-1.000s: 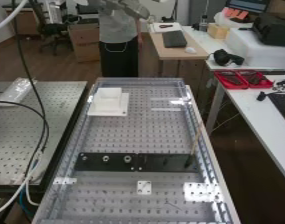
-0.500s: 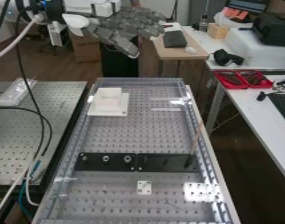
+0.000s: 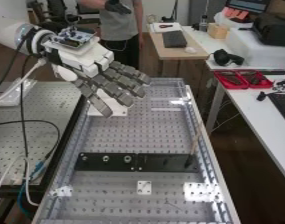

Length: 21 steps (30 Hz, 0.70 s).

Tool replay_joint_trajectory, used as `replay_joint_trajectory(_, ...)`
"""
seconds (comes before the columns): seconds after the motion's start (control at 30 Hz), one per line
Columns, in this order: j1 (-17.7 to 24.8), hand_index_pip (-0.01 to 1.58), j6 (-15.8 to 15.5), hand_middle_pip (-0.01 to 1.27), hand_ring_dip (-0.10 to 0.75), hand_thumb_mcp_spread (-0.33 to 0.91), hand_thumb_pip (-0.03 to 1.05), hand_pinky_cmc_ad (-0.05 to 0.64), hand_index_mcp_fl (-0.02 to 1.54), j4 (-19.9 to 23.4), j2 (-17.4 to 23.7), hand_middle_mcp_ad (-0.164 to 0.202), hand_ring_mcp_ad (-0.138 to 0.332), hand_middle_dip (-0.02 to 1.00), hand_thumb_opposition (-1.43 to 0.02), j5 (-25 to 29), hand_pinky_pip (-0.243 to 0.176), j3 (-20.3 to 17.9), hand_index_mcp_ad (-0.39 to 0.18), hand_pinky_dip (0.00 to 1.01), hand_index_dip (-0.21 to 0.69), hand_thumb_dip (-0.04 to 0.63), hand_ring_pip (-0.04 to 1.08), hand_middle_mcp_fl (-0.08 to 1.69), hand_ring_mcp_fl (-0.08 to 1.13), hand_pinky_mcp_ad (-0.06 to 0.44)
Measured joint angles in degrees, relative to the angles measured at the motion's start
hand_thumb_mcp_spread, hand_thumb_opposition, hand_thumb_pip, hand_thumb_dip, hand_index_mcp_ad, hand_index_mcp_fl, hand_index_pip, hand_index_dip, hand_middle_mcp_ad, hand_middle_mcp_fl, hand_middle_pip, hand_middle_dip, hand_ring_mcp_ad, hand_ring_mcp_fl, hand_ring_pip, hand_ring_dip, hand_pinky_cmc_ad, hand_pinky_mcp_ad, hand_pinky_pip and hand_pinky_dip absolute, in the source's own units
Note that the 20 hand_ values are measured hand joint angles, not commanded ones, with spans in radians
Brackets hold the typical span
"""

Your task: Grab the bearing and place it in the white container

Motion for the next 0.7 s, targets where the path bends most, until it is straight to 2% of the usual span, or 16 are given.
replay_joint_trajectory(0.13, 1.35, 0.12, 1.06, 0.13, 0.138, 0.27, 0.54, 0.429, 0.06, 3.24, -1.76, 0.058, 0.180, 0.22, -0.71, 4.24, -0.106, -1.85, -0.035, 0.46, 0.244, 0.117, 0.09, 0.05, 0.00, 0.330)
replay_joint_trajectory(0.2, 2.23, 0.20, 1.01, 0.13, 0.138, 0.27, 0.57, 0.428, 0.07, 6.89, -2.42, 0.058, 0.178, 0.22, -0.71, 6.83, -0.106, -3.42, -0.037, 0.46, 0.243, 0.141, 0.09, 0.05, 0.00, 0.328)
replay_joint_trajectory(0.3, 3.15, 0.45, 0.78, 0.13, 0.138, 0.28, 0.63, 0.429, 0.11, 11.94, -3.38, 0.061, 0.178, 0.22, -0.73, 9.93, -0.106, -5.46, -0.038, 0.46, 0.232, 0.162, 0.09, 0.01, 0.00, 0.330)
replay_joint_trajectory(0.4, 3.93, 0.66, 0.96, 0.13, 0.140, 0.29, 0.64, 0.429, 0.11, 15.99, -5.05, 0.061, 0.182, 0.22, -0.74, 13.22, -0.106, -7.36, -0.051, 0.46, 0.201, 0.188, 0.09, 0.00, 0.00, 0.330)
replay_joint_trajectory(0.57, 3.87, 0.96, 2.13, 0.13, 0.138, 0.30, 0.69, 0.428, 0.13, 16.88, -8.07, 0.061, 0.182, 0.22, -0.75, 14.05, -0.106, -7.98, -0.056, 0.46, 0.187, 0.202, 0.09, 0.00, 0.00, 0.328)
replay_joint_trajectory(0.7, 3.29, 1.10, 2.71, 0.13, 0.138, 0.31, 0.69, 0.428, 0.12, 17.11, -9.69, 0.061, 0.182, 0.22, -0.76, 14.26, -0.106, -8.15, -0.072, 0.46, 0.185, 0.206, 0.09, 0.00, 0.00, 0.330)
